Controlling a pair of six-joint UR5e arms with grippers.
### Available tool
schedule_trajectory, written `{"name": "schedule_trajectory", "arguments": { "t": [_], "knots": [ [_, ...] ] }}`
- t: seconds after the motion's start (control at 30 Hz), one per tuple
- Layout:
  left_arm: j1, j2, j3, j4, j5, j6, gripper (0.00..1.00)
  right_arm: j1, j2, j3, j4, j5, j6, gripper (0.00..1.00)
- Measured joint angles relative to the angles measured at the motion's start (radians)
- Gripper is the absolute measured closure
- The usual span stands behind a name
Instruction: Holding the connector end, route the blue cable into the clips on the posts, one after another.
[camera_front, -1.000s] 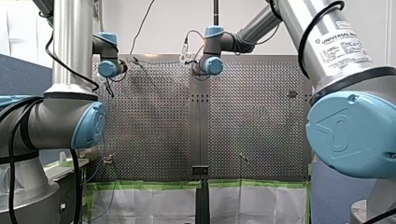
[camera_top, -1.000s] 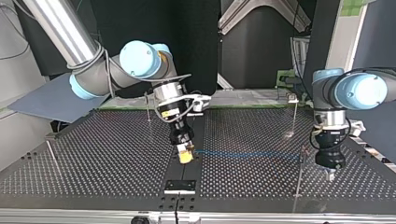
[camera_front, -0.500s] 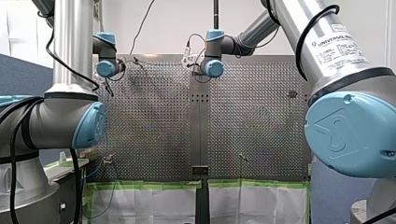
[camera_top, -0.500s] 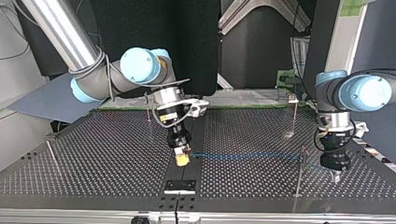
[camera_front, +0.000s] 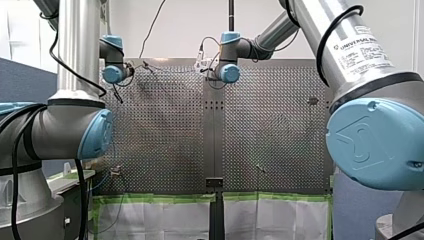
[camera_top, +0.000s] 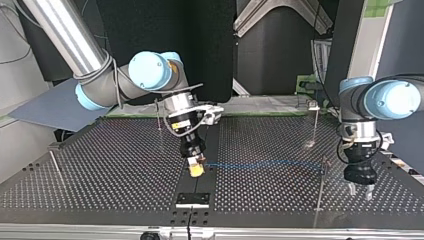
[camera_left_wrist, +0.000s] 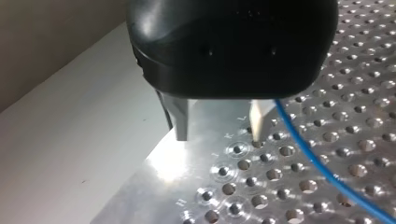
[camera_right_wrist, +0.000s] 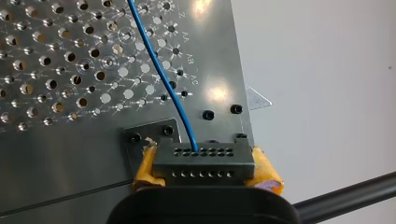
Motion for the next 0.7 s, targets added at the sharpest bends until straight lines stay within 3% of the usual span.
{"name": "schedule_trajectory", "arguments": {
  "t": [0.1,0.13,0.2,0.4,0.7],
  "knots": [
    [-0.003,0.008,0.000,-0.019,-0.020,-0.008,0.16,0.000,0.000,0.000,0.004,0.000,0.000,1.00],
    [-0.004,0.012,0.000,-0.028,-0.023,-0.010,0.06,0.000,0.000,0.000,0.005,0.000,0.000,1.00],
    [-0.006,0.017,0.000,-0.042,-0.025,-0.012,0.00,0.000,0.000,0.000,0.008,0.000,0.000,1.00],
    [-0.005,0.024,0.000,-0.086,-0.017,0.009,0.00,0.002,-0.001,0.000,0.016,0.000,0.000,1.00],
    [-0.008,0.028,-0.002,-0.166,-0.040,0.087,0.00,0.007,-0.003,0.000,0.023,0.001,-0.002,1.00]
  ]
}}
